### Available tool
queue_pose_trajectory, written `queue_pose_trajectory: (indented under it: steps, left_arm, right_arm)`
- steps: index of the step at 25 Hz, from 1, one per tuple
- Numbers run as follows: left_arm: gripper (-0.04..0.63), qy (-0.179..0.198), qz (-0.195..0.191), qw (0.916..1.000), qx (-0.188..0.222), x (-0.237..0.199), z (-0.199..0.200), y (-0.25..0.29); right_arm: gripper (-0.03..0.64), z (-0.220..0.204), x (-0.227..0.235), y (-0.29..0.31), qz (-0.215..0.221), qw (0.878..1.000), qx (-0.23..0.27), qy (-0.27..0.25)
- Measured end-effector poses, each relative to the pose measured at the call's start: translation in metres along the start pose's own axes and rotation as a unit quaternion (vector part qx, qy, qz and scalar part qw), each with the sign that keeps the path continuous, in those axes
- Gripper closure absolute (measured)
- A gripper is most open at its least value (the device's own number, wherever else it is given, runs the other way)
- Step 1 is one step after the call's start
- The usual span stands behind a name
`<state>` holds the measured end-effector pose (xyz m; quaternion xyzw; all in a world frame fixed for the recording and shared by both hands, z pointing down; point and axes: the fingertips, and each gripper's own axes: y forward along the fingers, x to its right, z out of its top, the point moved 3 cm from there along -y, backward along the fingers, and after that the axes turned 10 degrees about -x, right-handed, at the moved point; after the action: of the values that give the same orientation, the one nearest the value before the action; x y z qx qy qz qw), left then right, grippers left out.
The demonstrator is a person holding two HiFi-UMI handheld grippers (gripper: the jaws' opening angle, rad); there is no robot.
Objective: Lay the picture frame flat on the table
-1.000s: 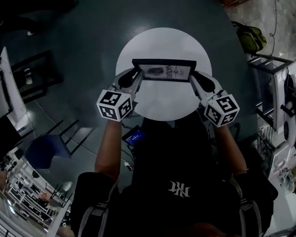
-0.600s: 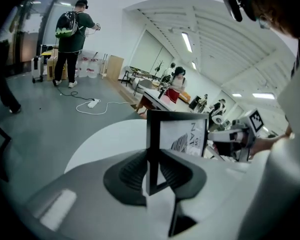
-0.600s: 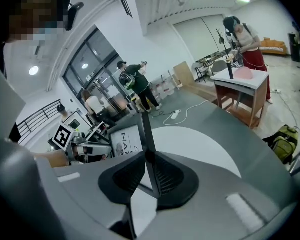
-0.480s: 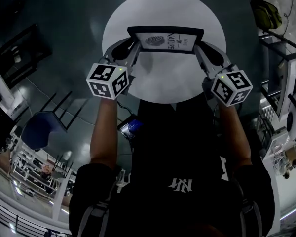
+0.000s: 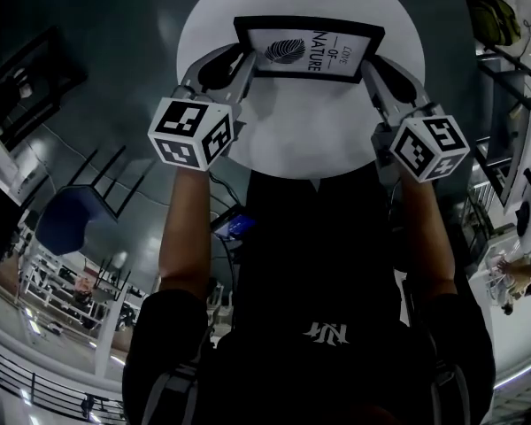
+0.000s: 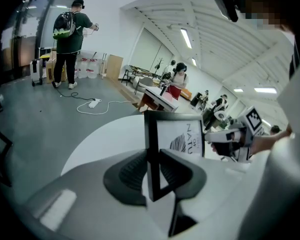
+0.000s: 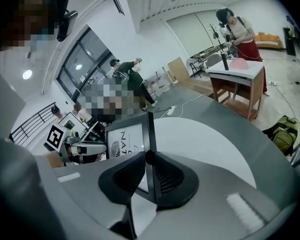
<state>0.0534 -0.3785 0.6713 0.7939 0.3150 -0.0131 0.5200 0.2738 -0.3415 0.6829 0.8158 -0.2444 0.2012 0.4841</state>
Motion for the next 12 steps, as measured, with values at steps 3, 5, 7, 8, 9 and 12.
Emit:
queue_pose_trajectory:
  steps: [3, 5, 7, 8, 9, 12]
  left_arm:
    - [0.515, 0.003, 0.004, 1.0, -0.004, -0.005, -0.005, 0.004]
    - [0.514, 0.003, 0.007, 1.0, -0.006, -0.009, -0.008, 0.007]
    - [0.511, 0.002, 0.008, 1.0, -0.005, -0.012, -0.009, 0.01]
    - [0.509, 0.003, 0.008, 0.9999, -0.005, -0.013, -0.01, 0.011]
    - [0.508, 0.006, 0.01, 0.9999, -0.007, -0.014, -0.011, 0.012]
    - [0.503, 0.019, 0.023, 0.9995, -0.012, -0.016, -0.013, 0.015]
  right_arm:
    - [0.56, -0.002, 0.0, 0.008, -0.006, 1.0, -0.002, -0.007]
    - [0.56, -0.003, 0.001, 0.013, -0.011, 1.0, -0.005, -0.012]
    - [0.56, -0.002, 0.002, 0.017, -0.019, 1.0, -0.005, -0.017]
    - [0.56, -0.001, 0.002, 0.019, -0.024, 0.999, -0.005, -0.021]
    - [0.56, -0.002, 0.002, 0.021, -0.028, 0.999, -0.006, -0.025]
    - [0.557, -0.004, 0.001, 0.025, -0.038, 0.999, -0.011, -0.032]
